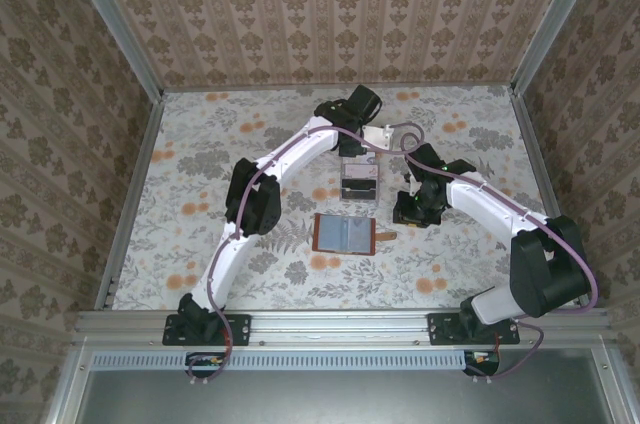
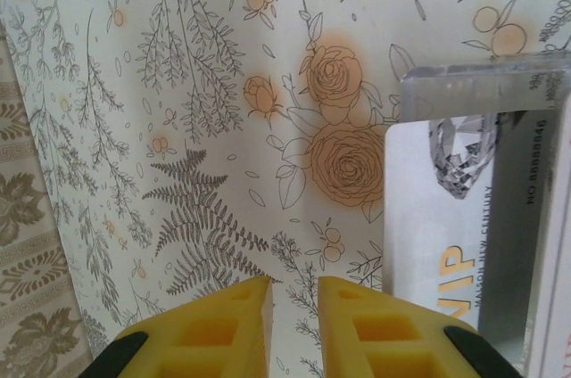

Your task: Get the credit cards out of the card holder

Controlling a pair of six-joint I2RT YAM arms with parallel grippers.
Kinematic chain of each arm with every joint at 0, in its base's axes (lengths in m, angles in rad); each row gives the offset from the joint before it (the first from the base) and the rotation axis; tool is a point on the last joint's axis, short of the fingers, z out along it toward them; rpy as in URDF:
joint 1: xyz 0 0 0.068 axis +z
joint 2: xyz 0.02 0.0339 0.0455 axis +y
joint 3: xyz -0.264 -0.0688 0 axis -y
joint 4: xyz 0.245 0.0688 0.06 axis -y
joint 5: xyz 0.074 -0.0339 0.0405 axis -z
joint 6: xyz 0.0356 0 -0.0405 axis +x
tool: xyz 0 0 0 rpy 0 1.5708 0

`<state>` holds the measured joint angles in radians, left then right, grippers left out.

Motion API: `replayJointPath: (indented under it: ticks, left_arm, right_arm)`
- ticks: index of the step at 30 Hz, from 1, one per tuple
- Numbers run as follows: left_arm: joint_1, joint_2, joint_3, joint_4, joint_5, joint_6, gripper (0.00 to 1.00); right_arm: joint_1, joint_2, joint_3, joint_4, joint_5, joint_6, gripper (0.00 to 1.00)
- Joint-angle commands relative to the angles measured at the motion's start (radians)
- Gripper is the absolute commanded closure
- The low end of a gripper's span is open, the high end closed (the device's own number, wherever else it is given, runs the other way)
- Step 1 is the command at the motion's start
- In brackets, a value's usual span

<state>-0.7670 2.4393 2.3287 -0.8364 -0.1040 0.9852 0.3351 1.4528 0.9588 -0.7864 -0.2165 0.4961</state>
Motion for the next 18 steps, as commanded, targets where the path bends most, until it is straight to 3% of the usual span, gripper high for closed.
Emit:
replayJointPath:
  ticks: [1,8,18]
  left_arm:
    - [-0.006,-0.049,-0.011,0.008,-0.032,-0.048,0.79]
    - [-0.011,-0.091,-0.026,0.042,-0.147,-0.304,0.79]
    - [-0.042,-0.260,-0.222,0.030,-0.227,-0.735,0.78]
  right_arm:
    - [-0.005,-0.022,-0.005,-0.001,-0.017,-0.002,0.74]
    - [-0.005,-0.016,-0.004,0.026,-0.037,0.012,0.74]
    - [0.007,0.003,-0.032,0.101,-0.117,0.046,0.74]
